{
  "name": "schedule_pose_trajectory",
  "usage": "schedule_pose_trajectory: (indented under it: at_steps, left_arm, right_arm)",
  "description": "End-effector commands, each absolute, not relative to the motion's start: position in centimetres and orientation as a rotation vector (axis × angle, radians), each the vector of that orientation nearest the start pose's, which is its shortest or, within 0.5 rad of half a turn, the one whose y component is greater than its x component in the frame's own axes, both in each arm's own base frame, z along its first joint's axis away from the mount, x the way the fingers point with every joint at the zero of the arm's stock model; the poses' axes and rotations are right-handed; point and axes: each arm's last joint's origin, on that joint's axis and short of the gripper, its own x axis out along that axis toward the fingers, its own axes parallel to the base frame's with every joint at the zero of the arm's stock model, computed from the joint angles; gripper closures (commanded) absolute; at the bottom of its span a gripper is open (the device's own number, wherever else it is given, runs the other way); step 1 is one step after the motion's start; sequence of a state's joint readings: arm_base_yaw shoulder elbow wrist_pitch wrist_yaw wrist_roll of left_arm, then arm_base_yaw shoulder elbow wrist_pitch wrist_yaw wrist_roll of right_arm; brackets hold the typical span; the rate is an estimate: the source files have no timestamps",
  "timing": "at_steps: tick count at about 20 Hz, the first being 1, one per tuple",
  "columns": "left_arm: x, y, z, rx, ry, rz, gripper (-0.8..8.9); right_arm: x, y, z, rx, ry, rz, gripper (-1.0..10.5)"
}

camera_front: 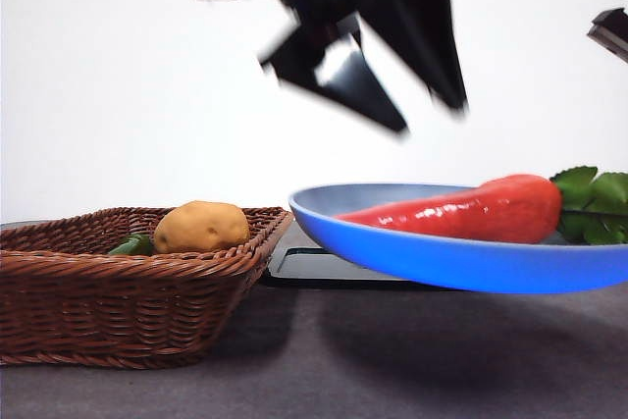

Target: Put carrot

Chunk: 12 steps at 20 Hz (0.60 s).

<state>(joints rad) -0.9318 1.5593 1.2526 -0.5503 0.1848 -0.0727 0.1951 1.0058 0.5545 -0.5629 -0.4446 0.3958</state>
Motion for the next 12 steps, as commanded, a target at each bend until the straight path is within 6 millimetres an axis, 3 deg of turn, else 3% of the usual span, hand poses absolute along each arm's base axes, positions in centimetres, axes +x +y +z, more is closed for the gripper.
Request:
schedule_pose_trajectory:
  at_steps: [1, 4, 7, 12]
  left_arm:
    - [18.8, -25.0, 31.0, 0.242, 0.806, -0.969, 5.55]
    - [17.2, -21.2, 34.2, 0.238, 0.756, -0.878, 5.55]
    - [15.0, -17.5, 36.7, 0.233, 0.704, -0.804, 5.55]
    - [12.9, -14.6, 38.6, 0.234, 0.625, -0.708, 5.55]
  right_arm:
    - [18.4, 4.8, 20.5, 0.417, 1.089, 0.372, 9.4]
    - [20.9, 5.0, 21.3, 0.379, 1.093, 0.355, 9.4]
    - [24.9, 5.2, 21.9, 0.351, 1.103, 0.35, 9.4]
    - [32.5, 5.2, 21.0, 0.357, 1.107, 0.306, 9.4]
